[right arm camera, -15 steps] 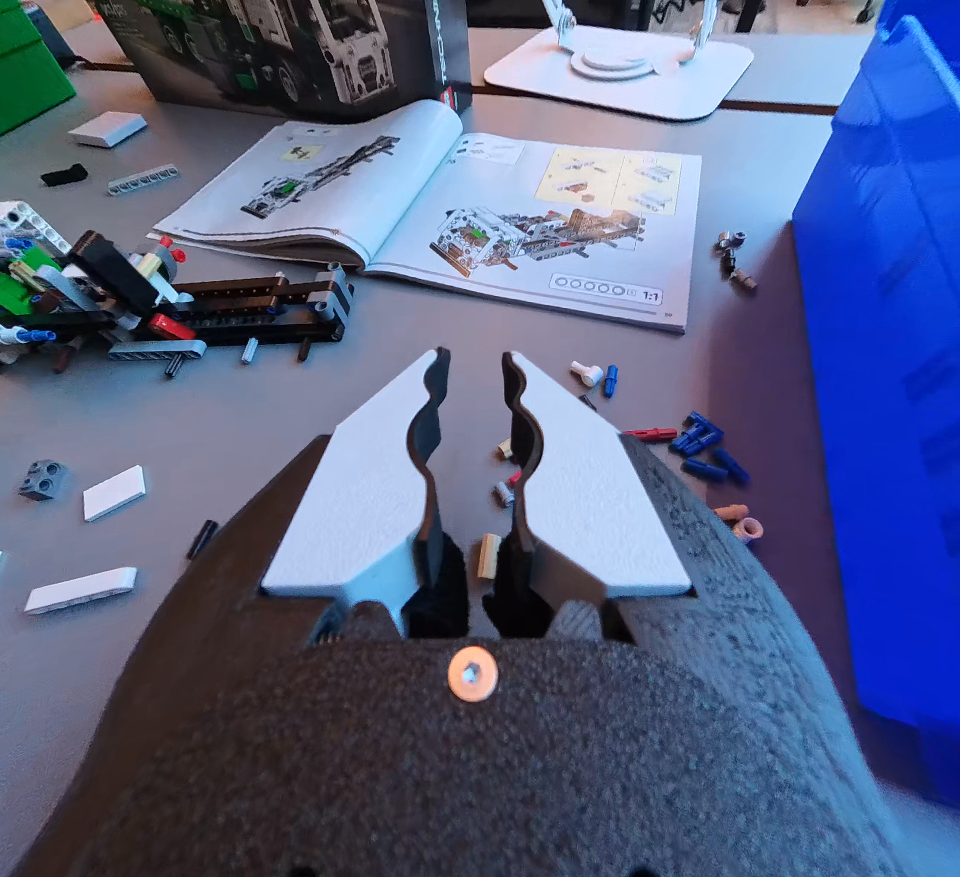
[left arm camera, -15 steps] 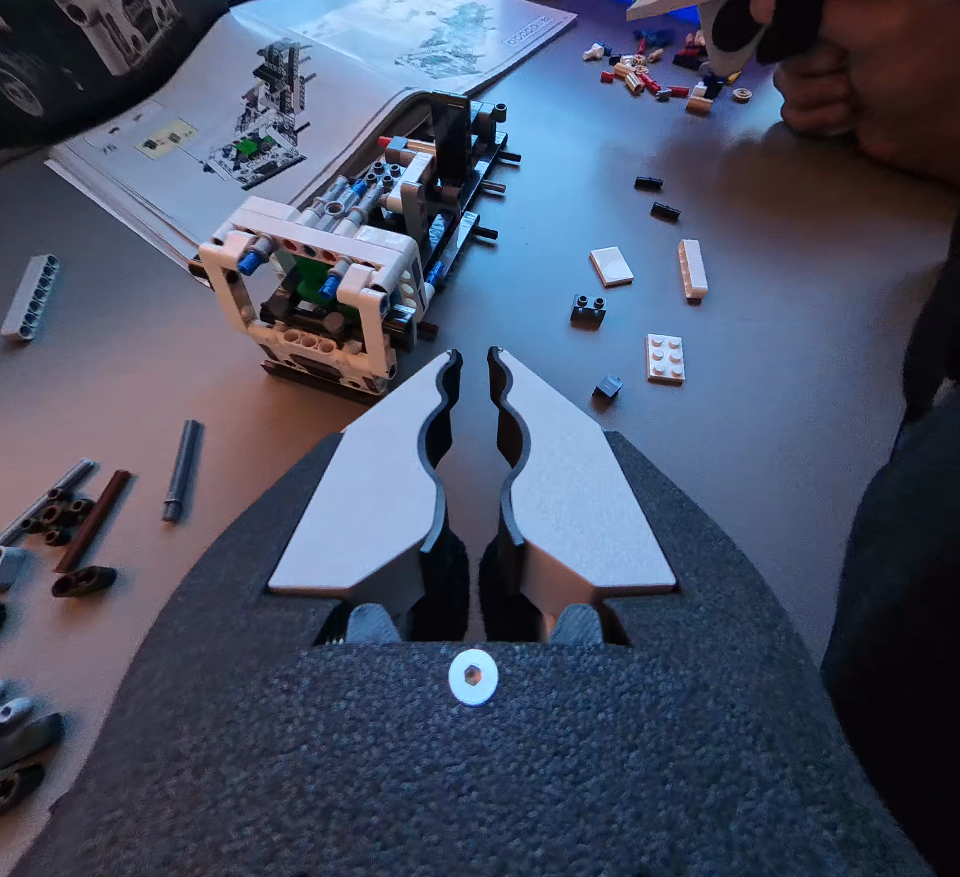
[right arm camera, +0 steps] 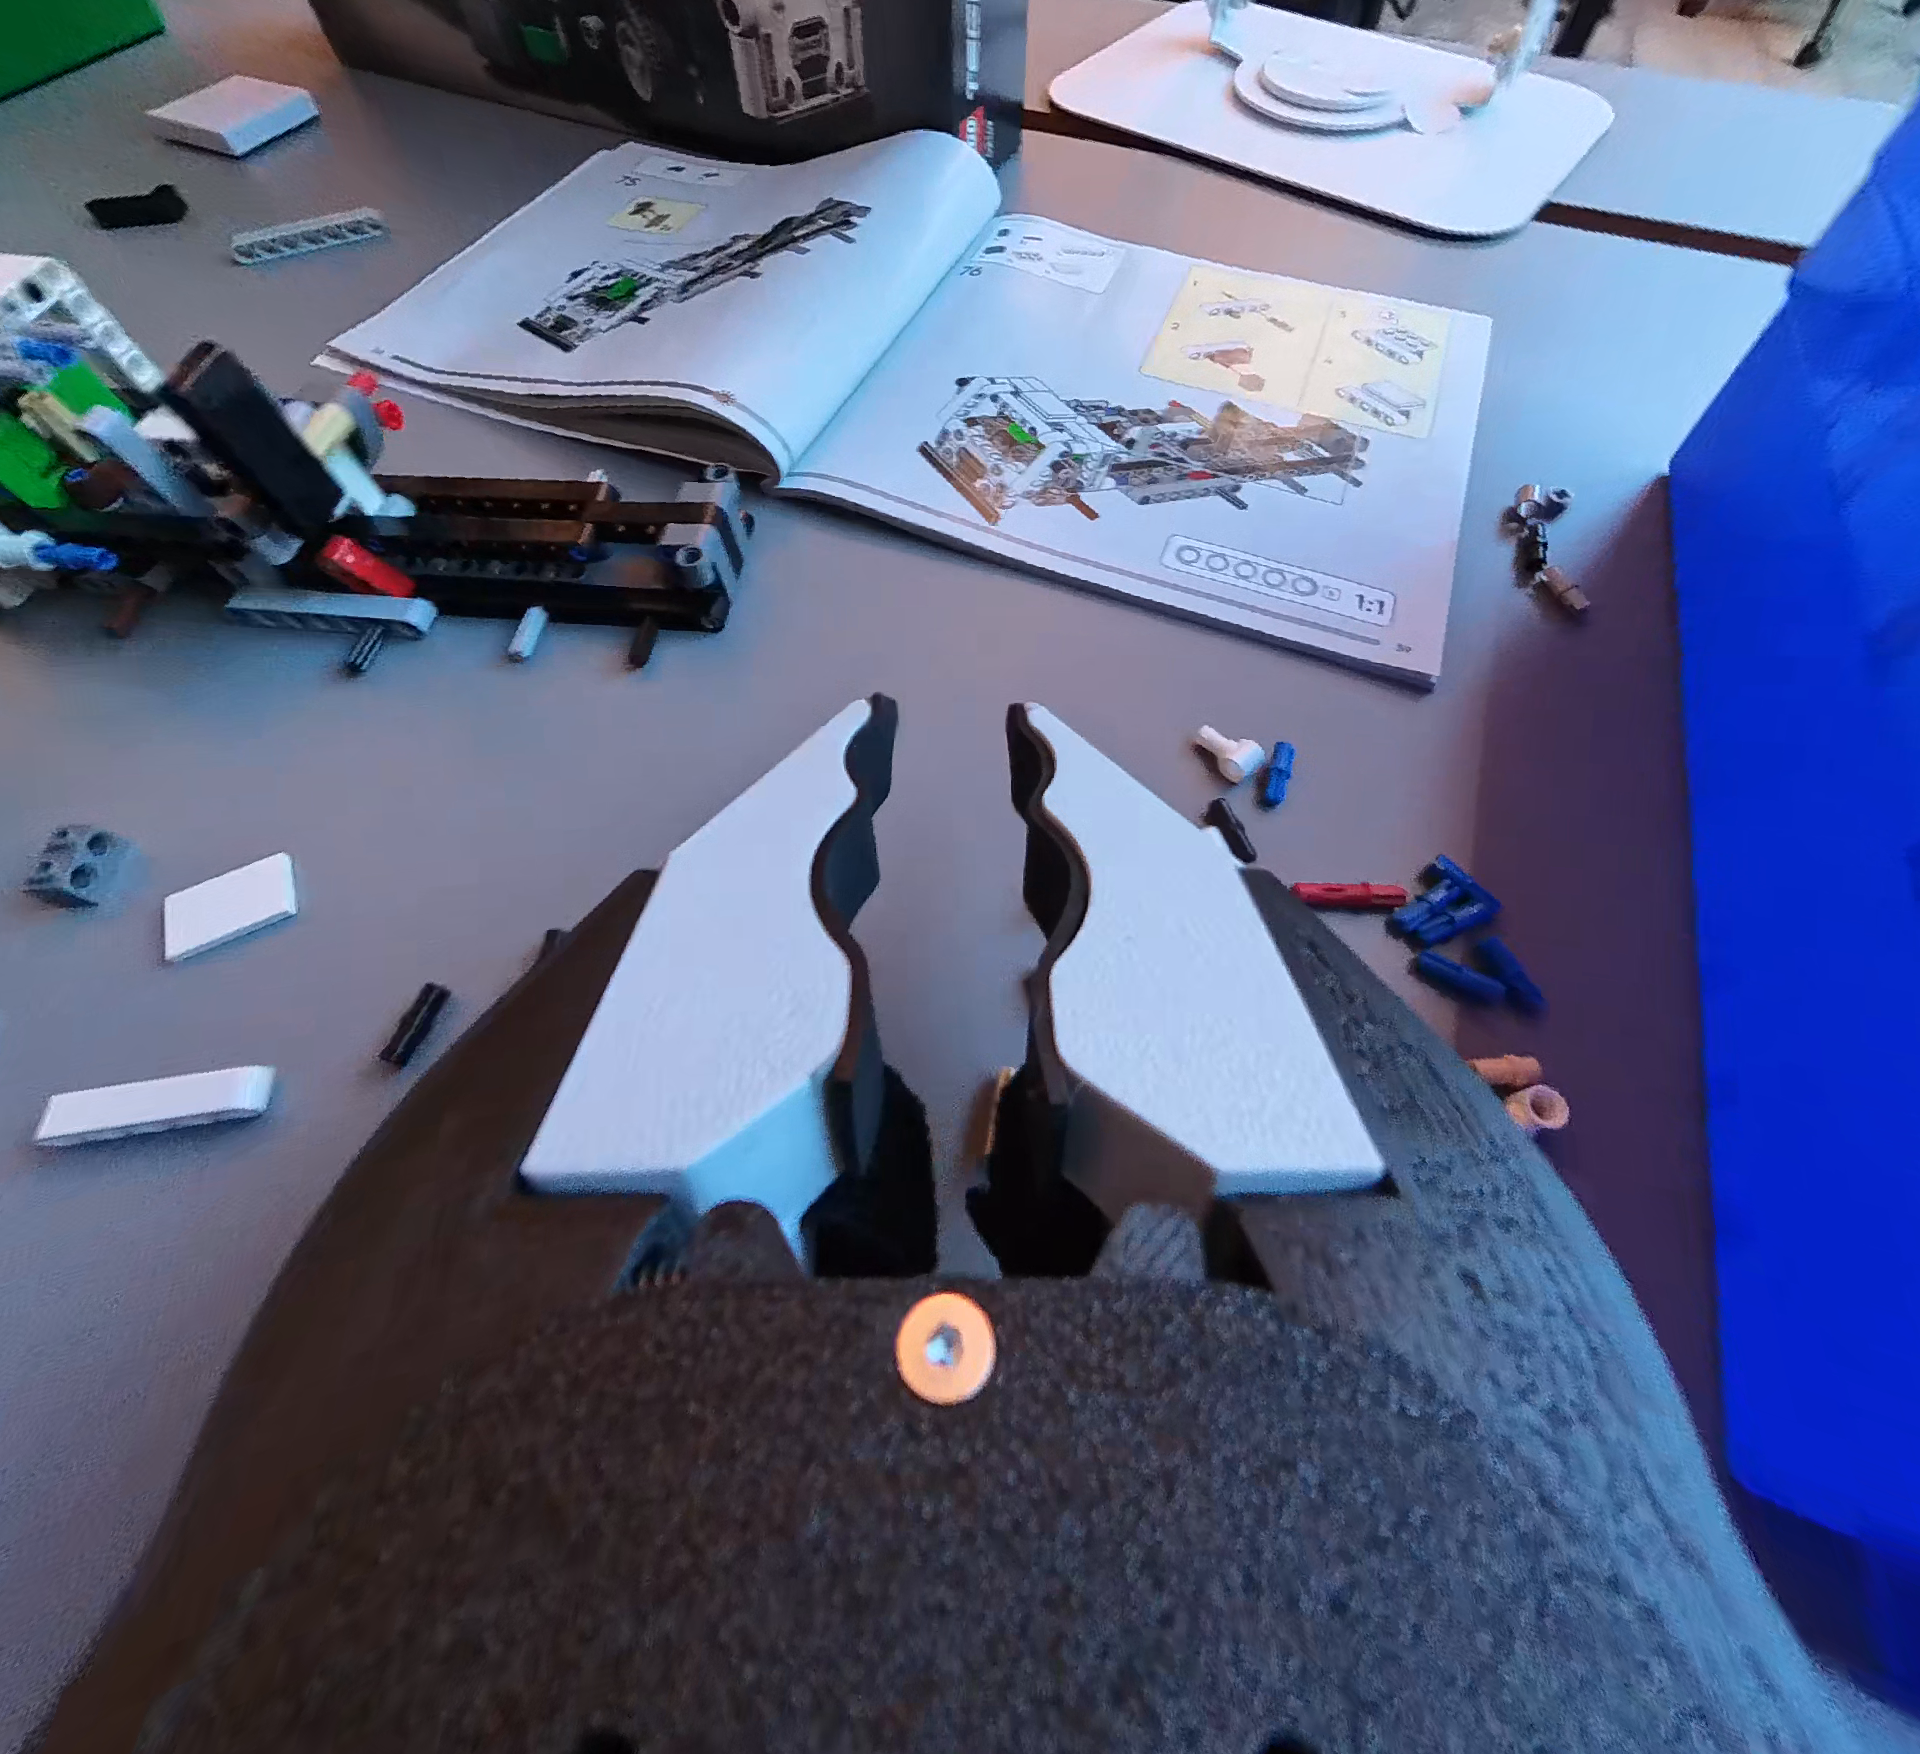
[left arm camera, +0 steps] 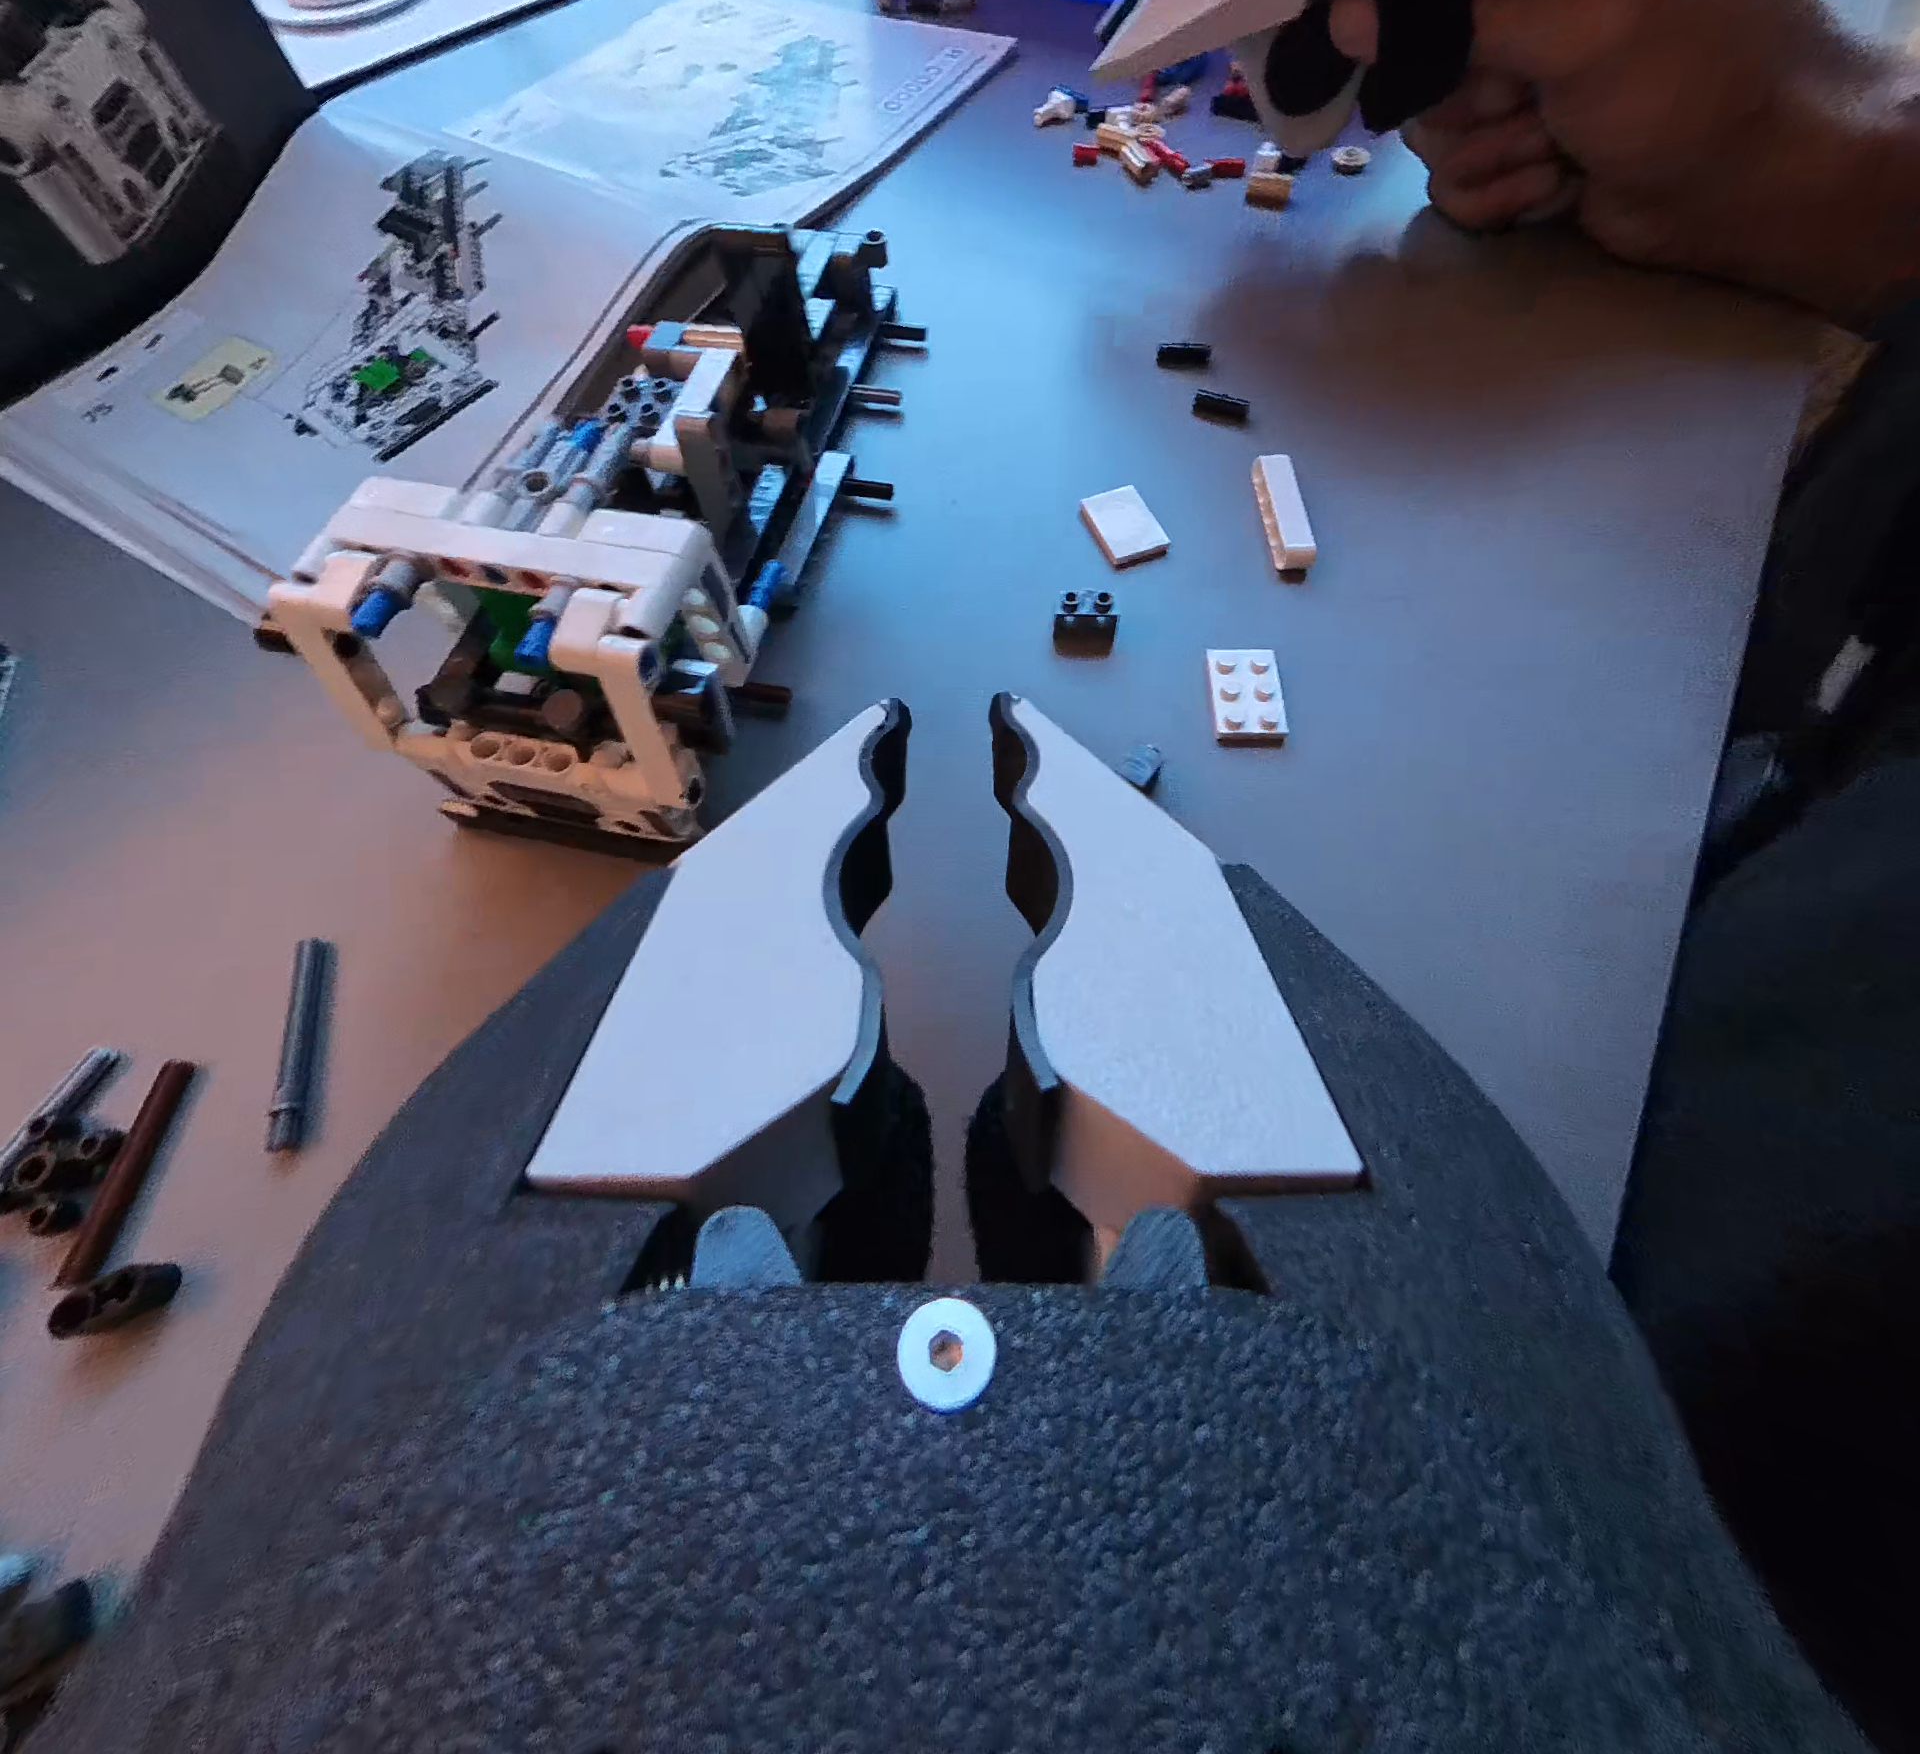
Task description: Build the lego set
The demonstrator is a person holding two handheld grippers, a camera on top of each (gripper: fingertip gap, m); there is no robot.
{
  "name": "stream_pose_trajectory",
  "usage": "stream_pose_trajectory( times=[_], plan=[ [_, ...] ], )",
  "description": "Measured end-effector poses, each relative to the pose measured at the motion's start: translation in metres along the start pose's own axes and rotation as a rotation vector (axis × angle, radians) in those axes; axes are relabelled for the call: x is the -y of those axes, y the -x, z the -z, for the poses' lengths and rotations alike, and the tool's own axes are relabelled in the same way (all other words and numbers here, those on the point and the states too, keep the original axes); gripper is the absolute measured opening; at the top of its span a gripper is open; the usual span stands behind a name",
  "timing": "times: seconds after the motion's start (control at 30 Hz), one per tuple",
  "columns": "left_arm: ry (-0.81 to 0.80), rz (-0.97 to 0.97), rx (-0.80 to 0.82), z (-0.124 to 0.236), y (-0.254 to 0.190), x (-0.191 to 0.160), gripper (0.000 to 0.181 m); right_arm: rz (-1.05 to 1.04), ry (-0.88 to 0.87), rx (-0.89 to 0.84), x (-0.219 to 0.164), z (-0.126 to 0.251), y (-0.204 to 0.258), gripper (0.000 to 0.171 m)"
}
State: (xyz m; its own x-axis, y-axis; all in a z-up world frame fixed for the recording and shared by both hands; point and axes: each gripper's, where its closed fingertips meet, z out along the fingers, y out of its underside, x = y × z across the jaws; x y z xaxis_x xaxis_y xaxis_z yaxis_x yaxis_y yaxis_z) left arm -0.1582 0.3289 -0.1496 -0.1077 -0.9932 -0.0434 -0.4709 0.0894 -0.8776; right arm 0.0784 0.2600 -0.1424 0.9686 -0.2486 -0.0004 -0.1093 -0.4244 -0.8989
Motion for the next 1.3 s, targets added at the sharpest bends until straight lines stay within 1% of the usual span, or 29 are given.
stream_pose_trajectory(
  times=[0.07, 0.13, 0.17, 0.23, 0.3, 0.37, 0.43, 0.5, 0.53, 0.63, 0.73, 0.8, 0.87, 0.93, 1.03, 1.13, 1.2, 1.23, 1.3],
  plan=[
    [-0.013, -0.047, -0.026, -0.001, -0.008, 0.003, 0.016, 0.033, -0.032, 0.042, 0.004, 0.003, 0.01, 0.021],
    [-0.055, -0.081, -0.09, -0.003, -0.027, 0.013, 0.018, 0.054, -0.067, 0.181, 0.006, 0.013, 0.035, 0.019],
    [-0.066, -0.086, -0.129, -0.005, -0.039, 0.017, 0.018, 0.068, -0.053, 0.24, 0.003, 0.02, 0.047, 0.017],
    [-0.038, -0.086, -0.156, -0.011, -0.056, 0.019, 0.02, 0.103, -0.008, 0.356, -0.005, 0.035, 0.072, 0.018],
    [-0.006, -0.08, -0.144, -0.02, -0.067, 0.019, 0.019, 0.138, 0.05, 0.428, -0.02, 0.047, 0.091, 0.017],
    [0.064, -0.062, -0.132, -0.034, -0.076, 0.016, 0.021, 0.158, 0.127, 0.475, -0.04, 0.055, 0.107, 0.018],
    [0.109, -0.032, -0.144, -0.047, -0.085, 0.014, 0.021, 0.155, 0.105, 0.433, -0.043, 0.057, 0.111, 0.017],
    [0.108, -0.025, -0.166, -0.054, -0.093, 0.016, 0.02, 0.166, 0.095, 0.399, -0.042, 0.057, 0.108, 0.016],
    [0.109, -0.028, -0.153, -0.056, -0.092, 0.018, 0.02, 0.168, 0.106, 0.396, -0.043, 0.055, 0.108, 0.016],
    [0.125, -0.016, -0.163, -0.063, -0.091, 0.023, 0.018, 0.15, 0.22, 0.382, -0.056, 0.046, 0.108, 0.018],
    [0.182, -0.036, -0.189, -0.071, -0.095, 0.019, 0.021, 0.189, 0.26, 0.302, -0.061, 0.037, 0.104, 0.018],
    [0.245, -0.074, -0.15, -0.074, -0.092, 0.009, 0.026, 0.221, 0.272, 0.273, -0.063, 0.036, 0.104, 0.018],
    [0.243, -0.08, -0.135, -0.074, -0.091, 0.008, 0.023, 0.253, 0.234, 0.289, -0.06, 0.04, 0.112, 0.016],
    [0.24, -0.055, -0.161, -0.075, -0.096, 0.008, 0.015, 0.292, 0.197, 0.278, -0.058, 0.042, 0.114, 0.015],
    [0.254, -0.055, -0.166, -0.077, -0.096, 0.005, 0.007, 0.342, 0.164, 0.332, -0.058, 0.049, 0.123, 0.015],
    [0.274, -0.023, -0.184, -0.075, -0.094, 0.005, 0.007, 0.366, 0.156, 0.403, -0.06, 0.055, 0.131, 0.016],
    [0.251, 0.03, -0.248, -0.069, -0.096, 0.011, 0.007, 0.368, 0.142, 0.451, -0.059, 0.059, 0.134, 0.022],
    [0.229, 0.094, -0.305, -0.065, -0.099, 0.018, 0.007, 0.381, 0.115, 0.487, -0.056, 0.063, 0.139, 0.023],
    [0.176, 0.252, -0.444, -0.053, -0.105, 0.033, 0.007, 0.457, 0.031, 0.453, -0.045, 0.067, 0.145, 0.025]
  ],
)
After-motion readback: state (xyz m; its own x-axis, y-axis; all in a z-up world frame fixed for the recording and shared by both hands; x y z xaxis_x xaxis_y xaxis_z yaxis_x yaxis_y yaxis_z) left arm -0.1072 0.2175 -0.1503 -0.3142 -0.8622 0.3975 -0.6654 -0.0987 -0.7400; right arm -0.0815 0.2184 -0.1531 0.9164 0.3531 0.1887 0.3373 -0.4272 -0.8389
